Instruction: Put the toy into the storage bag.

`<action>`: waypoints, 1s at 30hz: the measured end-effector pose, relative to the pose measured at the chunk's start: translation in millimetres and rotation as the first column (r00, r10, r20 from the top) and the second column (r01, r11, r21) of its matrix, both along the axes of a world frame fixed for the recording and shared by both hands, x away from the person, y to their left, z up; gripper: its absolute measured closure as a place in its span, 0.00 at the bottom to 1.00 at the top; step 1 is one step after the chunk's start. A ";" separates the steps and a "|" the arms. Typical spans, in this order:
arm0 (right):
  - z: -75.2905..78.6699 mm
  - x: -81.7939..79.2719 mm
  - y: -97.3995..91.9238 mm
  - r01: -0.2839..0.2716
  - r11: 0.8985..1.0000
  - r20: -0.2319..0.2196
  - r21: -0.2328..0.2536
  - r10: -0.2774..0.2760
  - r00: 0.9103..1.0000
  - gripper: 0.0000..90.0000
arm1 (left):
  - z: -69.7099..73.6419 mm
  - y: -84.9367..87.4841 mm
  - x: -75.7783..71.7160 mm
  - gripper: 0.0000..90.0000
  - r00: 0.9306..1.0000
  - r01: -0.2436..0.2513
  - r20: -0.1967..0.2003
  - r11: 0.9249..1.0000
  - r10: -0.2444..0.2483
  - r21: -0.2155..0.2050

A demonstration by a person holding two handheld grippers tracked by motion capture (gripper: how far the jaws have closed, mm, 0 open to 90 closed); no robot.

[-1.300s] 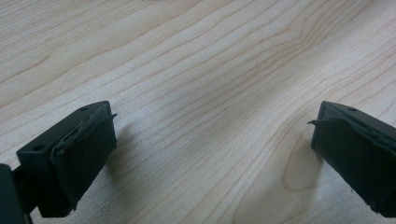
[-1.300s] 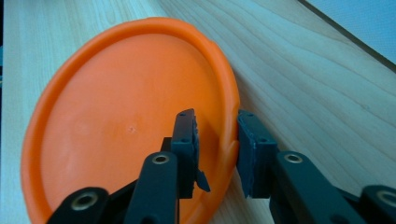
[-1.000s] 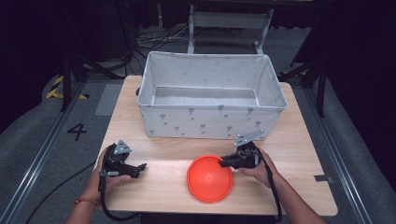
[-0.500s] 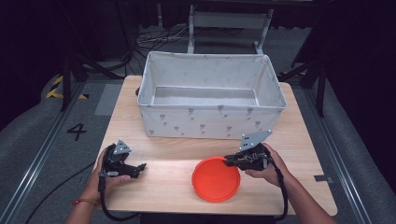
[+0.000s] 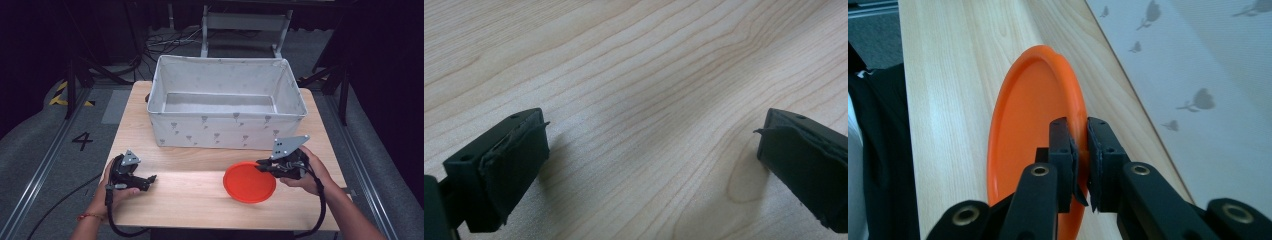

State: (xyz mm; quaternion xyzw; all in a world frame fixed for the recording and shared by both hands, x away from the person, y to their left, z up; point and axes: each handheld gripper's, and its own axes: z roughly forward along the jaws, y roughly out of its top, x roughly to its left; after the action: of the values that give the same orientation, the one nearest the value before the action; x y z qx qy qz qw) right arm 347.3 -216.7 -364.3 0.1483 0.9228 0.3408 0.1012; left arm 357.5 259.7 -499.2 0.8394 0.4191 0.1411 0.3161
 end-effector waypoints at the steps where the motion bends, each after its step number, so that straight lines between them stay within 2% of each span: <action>1: 2.7 -0.3 -2.6 0.001 1.000 0.006 -0.004 -0.001 1.000 0.92 | 0.0 0.0 0.0 0.01 1.000 0.000 0.000 1.000 0.000 0.000; 11: 22.1 -3.8 -26.0 0.018 1.000 0.038 -0.014 -0.017 0.999 0.92 | 0.0 0.0 0.0 0.01 1.000 0.000 0.000 1.000 0.000 0.000; 18: 35.7 -2.4 -43.7 0.025 0.999 0.043 -0.020 -0.024 0.999 0.92 | 0.0 0.0 0.0 0.01 1.000 0.000 0.000 1.000 0.000 0.000; 19: 41.0 -1.3 -50.4 0.036 0.999 0.047 -0.023 -0.035 0.998 0.92 | 0.0 0.0 0.0 0.01 1.000 0.000 0.000 1.000 0.000 0.000; 30: 67.4 1.4 -74.1 0.054 0.998 0.080 -0.035 -0.051 0.996 0.92 | 0.0 0.0 0.0 0.01 1.000 0.000 0.000 1.000 0.000 0.000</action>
State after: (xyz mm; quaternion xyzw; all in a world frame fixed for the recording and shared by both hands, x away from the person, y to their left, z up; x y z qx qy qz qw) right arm 348.7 -290.9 -296.9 0.1570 0.9201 0.3263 0.1491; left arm 357.6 259.7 -499.3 0.8394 0.4190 0.1411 0.3162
